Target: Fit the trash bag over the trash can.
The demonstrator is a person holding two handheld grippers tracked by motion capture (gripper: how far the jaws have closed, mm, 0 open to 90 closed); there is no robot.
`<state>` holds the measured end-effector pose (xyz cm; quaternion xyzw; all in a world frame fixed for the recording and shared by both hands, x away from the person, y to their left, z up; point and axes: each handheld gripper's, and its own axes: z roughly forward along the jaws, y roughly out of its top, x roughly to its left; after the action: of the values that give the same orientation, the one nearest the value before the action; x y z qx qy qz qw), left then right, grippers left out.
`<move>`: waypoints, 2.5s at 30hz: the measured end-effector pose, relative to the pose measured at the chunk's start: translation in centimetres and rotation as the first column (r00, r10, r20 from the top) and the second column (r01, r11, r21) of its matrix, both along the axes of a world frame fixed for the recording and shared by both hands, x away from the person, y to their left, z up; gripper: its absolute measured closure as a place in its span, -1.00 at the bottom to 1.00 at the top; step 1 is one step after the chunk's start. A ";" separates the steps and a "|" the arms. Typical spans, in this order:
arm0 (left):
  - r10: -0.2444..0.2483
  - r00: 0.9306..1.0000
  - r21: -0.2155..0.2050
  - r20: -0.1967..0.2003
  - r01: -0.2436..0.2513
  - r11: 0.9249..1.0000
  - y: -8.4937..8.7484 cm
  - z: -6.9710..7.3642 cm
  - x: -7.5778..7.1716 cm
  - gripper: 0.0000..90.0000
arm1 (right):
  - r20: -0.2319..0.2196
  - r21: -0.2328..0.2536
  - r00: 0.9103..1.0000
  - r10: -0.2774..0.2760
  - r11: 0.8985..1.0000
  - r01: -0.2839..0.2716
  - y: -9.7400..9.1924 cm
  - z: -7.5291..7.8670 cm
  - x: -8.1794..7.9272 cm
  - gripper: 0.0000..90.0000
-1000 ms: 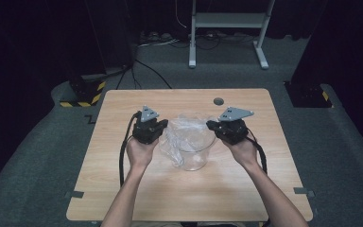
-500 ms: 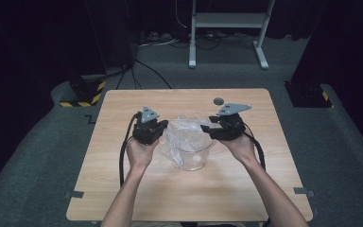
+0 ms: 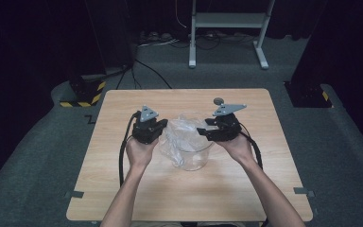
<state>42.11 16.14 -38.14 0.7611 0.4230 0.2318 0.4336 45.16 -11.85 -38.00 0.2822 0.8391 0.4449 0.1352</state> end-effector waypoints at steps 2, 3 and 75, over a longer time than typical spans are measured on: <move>0.004 1.000 0.001 0.003 -0.004 1.000 0.1 0.0 0.0 0.99 | 0.020 0.014 1.000 0.005 1.000 -0.005 -0.5 0.4 -0.4 0.02; 0.006 1.000 -0.001 0.002 -0.006 1.000 0.1 0.0 0.0 0.99 | 0.033 0.016 0.999 0.007 1.000 -0.007 -0.8 0.6 -0.7 0.04; -0.001 1.000 0.006 0.015 0.001 1.000 0.3 -0.2 0.3 1.00 | 0.104 0.053 0.982 -0.158 0.987 0.153 -2.4 -0.7 0.5 1.00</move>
<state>42.42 16.41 -38.36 0.7608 0.4188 0.2383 0.4346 45.69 -14.24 -38.70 0.3254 0.7959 0.4662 0.2081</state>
